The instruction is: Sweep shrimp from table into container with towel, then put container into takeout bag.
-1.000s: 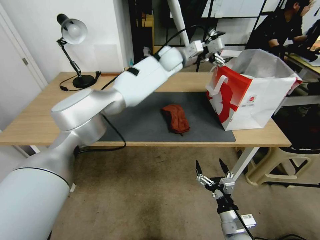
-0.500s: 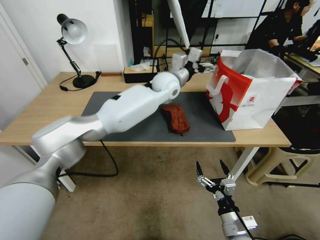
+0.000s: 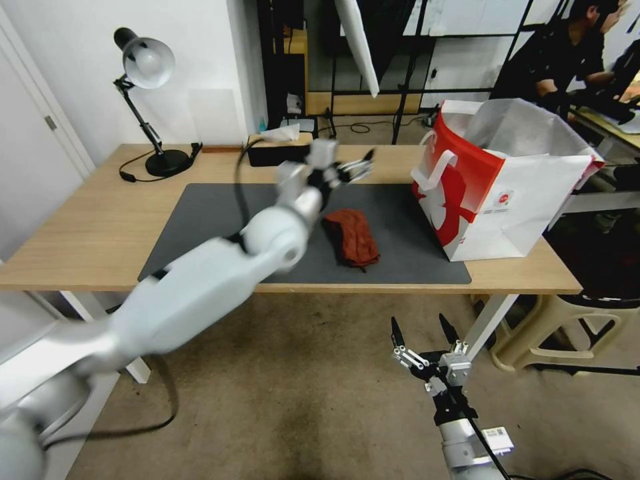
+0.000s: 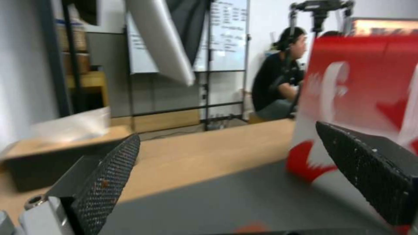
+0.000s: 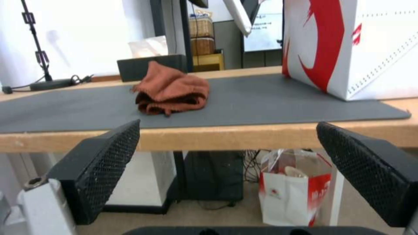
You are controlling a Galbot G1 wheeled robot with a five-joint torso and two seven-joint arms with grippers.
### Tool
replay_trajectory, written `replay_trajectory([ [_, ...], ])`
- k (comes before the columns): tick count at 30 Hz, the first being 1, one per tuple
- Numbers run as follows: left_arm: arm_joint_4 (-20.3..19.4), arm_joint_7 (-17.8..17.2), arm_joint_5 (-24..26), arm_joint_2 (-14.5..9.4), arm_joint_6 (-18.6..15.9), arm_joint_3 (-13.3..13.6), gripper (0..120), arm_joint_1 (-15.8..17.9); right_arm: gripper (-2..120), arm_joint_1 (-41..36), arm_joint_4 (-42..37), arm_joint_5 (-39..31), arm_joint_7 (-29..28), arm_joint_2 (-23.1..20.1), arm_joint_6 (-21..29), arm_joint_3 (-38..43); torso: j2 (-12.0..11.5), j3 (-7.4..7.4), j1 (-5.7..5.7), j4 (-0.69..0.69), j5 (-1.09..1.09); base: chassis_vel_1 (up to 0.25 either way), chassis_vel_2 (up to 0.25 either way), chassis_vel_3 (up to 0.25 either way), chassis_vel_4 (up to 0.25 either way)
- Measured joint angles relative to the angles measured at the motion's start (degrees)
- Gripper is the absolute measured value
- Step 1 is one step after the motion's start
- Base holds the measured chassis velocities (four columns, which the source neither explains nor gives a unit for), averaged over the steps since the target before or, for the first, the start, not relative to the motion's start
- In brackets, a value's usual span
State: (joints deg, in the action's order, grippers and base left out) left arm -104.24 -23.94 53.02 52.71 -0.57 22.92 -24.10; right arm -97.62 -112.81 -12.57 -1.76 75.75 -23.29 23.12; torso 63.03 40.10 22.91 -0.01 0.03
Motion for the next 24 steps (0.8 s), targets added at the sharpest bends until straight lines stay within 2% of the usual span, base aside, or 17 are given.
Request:
replay_trajectory([
  [2, -3.5, 0.9, -4.1, -2.8, 0.6, -6.4, 100, -8.5, 100, 0.2, -0.5, 0.1, -0.1, -0.1, 0.0, 0.1, 0.0, 0.00, 0.00, 0.01, -0.01, 0.000, 0.000, 0.000, 0.000],
  [3, -3.5, 0.9, -4.1, -2.8, 0.6, -6.4, 100, -8.5, 100, 0.2, -0.5, 0.1, -0.1, -0.1, 0.0, 0.1, 0.0, 0.00, 0.00, 0.01, -0.01, 0.000, 0.000, 0.000, 0.000],
  [6, -7.0, 2.6, -10.4, -4.2, 2.0, -15.0, 100, -20.3, 100, 0.0, -1.2, 0.1, 0.0, -0.2, 0.0, 0.6, 0.0, 0.00, -0.01, 0.00, -0.01, 0.000, 0.000, 0.000, 0.000],
  [7, -7.6, 3.0, -11.8, -4.3, 2.4, -16.8, 100, -23.1, 100, -0.2, -1.4, 0.0, 0.0, -0.2, 0.0, 0.7, 0.0, 0.00, -0.01, 0.01, -0.01, 0.000, 0.000, 0.000, 0.000],
  [8, -7.6, 3.0, -11.8, -4.3, 2.4, -16.8, 100, -23.1, 100, -0.2, -1.4, 0.0, 0.0, -0.2, 0.0, 0.7, 0.0, 0.00, -0.01, 0.01, -0.01, 0.000, 0.000, 0.000, 0.000],
  [11, -8.7, 3.9, -17.1, -3.7, 5.1, -22.9, 100, -32.8, 100, -0.7, -2.3, 0.0, -0.1, -0.3, 0.0, 1.1, 0.0, 0.00, -0.01, 0.02, -0.02, 0.000, 0.000, 0.000, 0.000],
  [12, -8.7, 3.9, -17.1, -3.7, 5.1, -22.9, 100, -32.8, 100, -0.7, -2.3, 0.0, -0.1, -0.3, 0.0, 1.1, 0.0, 0.00, -0.01, 0.02, -0.02, 0.000, 0.000, 0.000, 0.000],
  [15, -9.3, 4.4, -22.1, -2.0, 8.8, -28.9, 100, -42.6, 100, -1.3, -3.3, 0.0, -0.1, -0.6, 0.3, 1.8, 0.0, 0.00, 0.00, 0.01, -0.02, 0.000, 0.000, 0.000, 0.000],
  [16, -9.3, 4.4, -22.1, -2.0, 8.8, -28.9, 100, -42.6, 100, -1.3, -3.3, 0.0, -0.1, -0.6, 0.3, 1.8, 0.0, 0.00, 0.00, 0.01, -0.02, 0.000, 0.000, 0.000, 0.000],
  [19, -10.0, 4.4, -27.5, 0.3, 11.7, -33.6, 100, -50.6, 100, -1.8, -4.2, -0.8, 0.0, -0.9, 1.5, 2.5, 0.0, 0.00, -0.01, 0.02, -0.03, 0.000, 0.000, 0.000, 0.000],
  [20, -10.2, 4.6, -29.9, 1.7, 13.2, -35.5, 100, -53.7, 100, -2.0, -4.6, -1.6, 0.1, -1.1, 2.4, 2.8, 0.0, 0.00, 0.00, 0.02, -0.03, 0.000, 0.000, 0.000, 0.000],
  [21, -10.2, 4.6, -29.9, 1.7, 13.2, -35.5, 100, -53.7, 100, -2.0, -4.6, -1.6, 0.1, -1.1, 2.4, 2.8, 0.0, 0.00, 0.00, 0.02, -0.03, 0.000, 0.000, 0.000, 0.000],
  [24, -10.2, 5.1, -35.4, 6.3, 18.3, -39.1, 100, -61.5, 100, -2.4, -5.7, -4.0, 0.5, -1.7, 4.7, 3.8, 0.0, 0.00, 0.00, 0.02, -0.03, 0.000, 0.000, 0.000, 0.000],
])
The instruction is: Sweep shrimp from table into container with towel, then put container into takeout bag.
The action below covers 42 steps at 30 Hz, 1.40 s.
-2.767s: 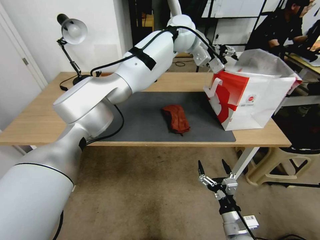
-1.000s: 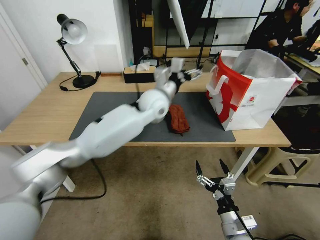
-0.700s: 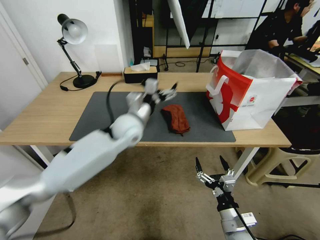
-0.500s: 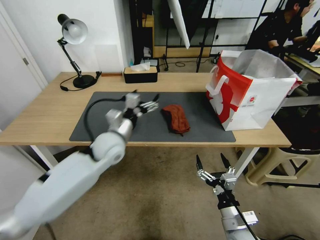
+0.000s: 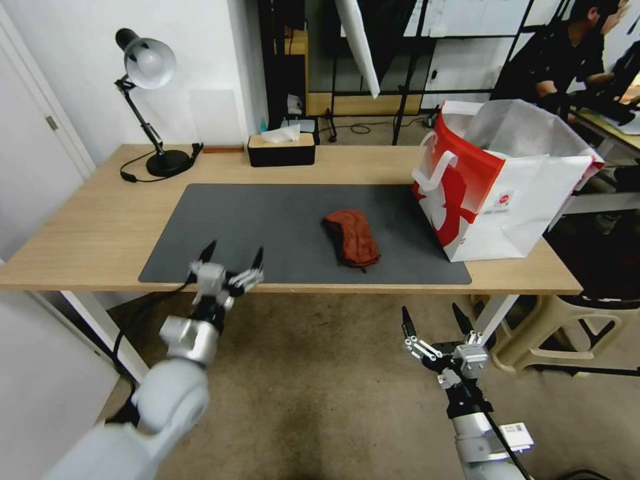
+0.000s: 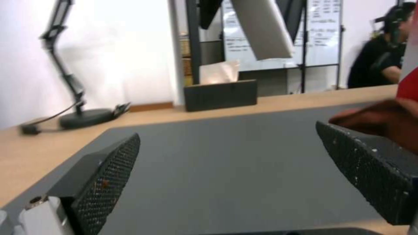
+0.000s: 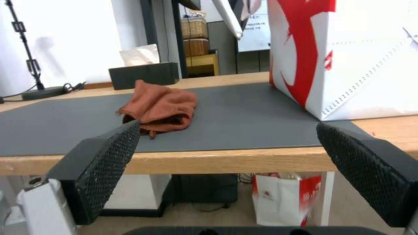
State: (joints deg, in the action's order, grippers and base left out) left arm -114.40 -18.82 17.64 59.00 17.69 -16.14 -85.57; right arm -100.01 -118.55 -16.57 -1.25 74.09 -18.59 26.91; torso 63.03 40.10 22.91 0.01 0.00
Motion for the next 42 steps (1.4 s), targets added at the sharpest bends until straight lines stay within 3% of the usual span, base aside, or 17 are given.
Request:
replay_trajectory([
  [1, 0.0, 0.0, 0.0, 0.0, 0.0, 0.0, 100, 0.0, 100, 0.0, 0.0, 0.0, 0.0, 0.0, 0.0, 0.0, 0.0, 0.00, 0.00, 0.00, 0.00, 0.000, 0.000, 0.000, 0.000],
  [4, 1.1, 0.1, -4.8, 4.9, 5.2, -1.8, 100, -6.3, 100, -0.1, -0.9, -2.3, 0.4, -0.5, 1.5, 0.9, 0.0, 0.00, 0.00, -0.02, 0.00, 0.000, 0.000, 0.000, 0.000],
  [5, 1.1, 0.1, -4.8, 4.9, 5.2, -1.8, 100, -6.3, 100, -0.1, -0.9, -2.3, 0.4, -0.5, 1.5, 0.9, 0.0, 0.00, 0.00, -0.02, 0.00, 0.000, 0.000, 0.000, 0.000],
  [7, 2.2, 0.2, -6.6, 7.3, 7.8, -2.4, 100, -8.9, 100, -0.1, -1.2, -3.5, 0.9, -1.0, 2.2, 1.4, 0.0, 0.00, 0.00, -0.02, -0.01, 0.000, 0.000, 0.000, 0.000],
  [11, 3.1, 0.3, -6.8, 8.5, 9.0, -2.9, 100, -10.2, 100, -0.2, -1.5, -4.3, 1.3, -1.4, 2.9, 1.5, 0.0, 0.00, 0.00, -0.01, 0.00, 0.000, 0.000, 0.000, 0.000],
  [42, 3.3, 0.3, -6.3, 8.4, 8.8, -2.6, 100, -9.4, 100, -0.2, -1.5, -4.2, 1.5, -1.4, 2.9, 1.5, 0.0, 0.01, 0.01, -0.01, 0.00, 0.000, 0.000, 0.000, 0.000],
])
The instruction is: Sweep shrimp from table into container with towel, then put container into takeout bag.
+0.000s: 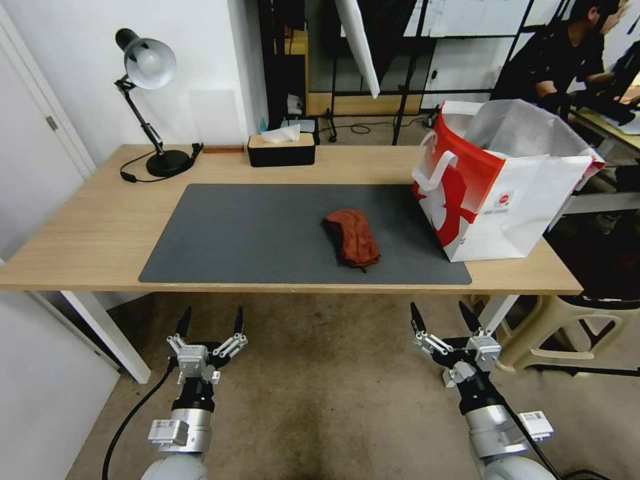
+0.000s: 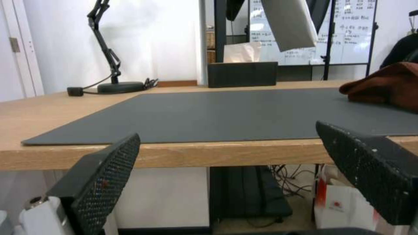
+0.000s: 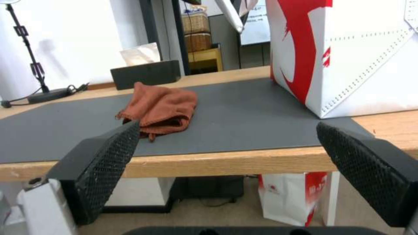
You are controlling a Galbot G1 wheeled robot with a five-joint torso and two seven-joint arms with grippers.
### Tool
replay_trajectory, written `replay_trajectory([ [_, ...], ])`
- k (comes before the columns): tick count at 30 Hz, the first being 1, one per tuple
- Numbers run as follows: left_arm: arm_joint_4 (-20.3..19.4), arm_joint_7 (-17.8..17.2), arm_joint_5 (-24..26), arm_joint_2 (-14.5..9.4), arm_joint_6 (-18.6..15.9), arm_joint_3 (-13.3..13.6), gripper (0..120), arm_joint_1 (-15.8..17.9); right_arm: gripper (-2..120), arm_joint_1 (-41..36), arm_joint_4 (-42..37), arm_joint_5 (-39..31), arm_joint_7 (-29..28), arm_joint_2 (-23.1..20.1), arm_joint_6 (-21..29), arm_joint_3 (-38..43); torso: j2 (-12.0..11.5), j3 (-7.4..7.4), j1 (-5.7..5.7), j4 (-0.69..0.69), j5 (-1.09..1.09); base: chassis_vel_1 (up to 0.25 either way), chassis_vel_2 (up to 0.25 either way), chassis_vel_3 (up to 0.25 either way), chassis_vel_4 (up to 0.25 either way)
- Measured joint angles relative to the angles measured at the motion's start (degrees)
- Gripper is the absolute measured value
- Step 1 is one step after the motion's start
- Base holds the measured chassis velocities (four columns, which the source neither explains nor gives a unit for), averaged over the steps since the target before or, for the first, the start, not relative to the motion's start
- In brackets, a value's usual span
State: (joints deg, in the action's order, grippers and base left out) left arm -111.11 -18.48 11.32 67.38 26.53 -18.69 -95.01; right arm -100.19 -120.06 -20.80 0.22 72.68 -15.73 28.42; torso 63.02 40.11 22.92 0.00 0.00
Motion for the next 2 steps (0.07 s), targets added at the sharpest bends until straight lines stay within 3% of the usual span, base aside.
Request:
replay_trajectory([
  [2, 0.0, 0.0, 0.0, 0.0, 0.0, 0.0, 100, 0.0, 100, 0.0, 0.0, 0.0, 0.0, 0.0, 0.0, 0.0, 0.0, 0.00, 0.00, 0.00, 0.00, 0.000, 0.000, 0.000, 0.000],
])
